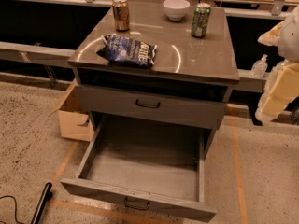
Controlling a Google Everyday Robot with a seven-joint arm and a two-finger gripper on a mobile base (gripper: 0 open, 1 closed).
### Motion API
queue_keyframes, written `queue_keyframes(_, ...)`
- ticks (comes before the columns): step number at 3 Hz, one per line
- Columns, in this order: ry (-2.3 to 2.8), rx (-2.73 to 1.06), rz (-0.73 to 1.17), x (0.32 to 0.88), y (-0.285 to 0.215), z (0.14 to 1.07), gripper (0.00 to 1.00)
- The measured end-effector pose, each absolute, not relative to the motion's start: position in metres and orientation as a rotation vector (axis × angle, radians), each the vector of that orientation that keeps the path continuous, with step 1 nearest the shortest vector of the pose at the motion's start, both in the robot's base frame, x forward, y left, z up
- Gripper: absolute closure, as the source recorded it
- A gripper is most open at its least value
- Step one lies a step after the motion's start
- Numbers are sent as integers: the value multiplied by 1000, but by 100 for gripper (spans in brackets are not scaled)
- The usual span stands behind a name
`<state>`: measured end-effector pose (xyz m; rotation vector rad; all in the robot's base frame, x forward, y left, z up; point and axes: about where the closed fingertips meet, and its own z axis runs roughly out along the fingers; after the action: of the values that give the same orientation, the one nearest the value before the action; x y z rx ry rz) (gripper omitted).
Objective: Place green can into middle drawer
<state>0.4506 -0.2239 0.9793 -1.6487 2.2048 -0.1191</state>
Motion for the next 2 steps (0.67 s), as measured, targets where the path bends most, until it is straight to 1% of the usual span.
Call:
queue_keyframes(1,2126,-1487,-115,482,-249,984,0)
queue_keyframes(2,1987,-1314,-54,530,-270,987,0)
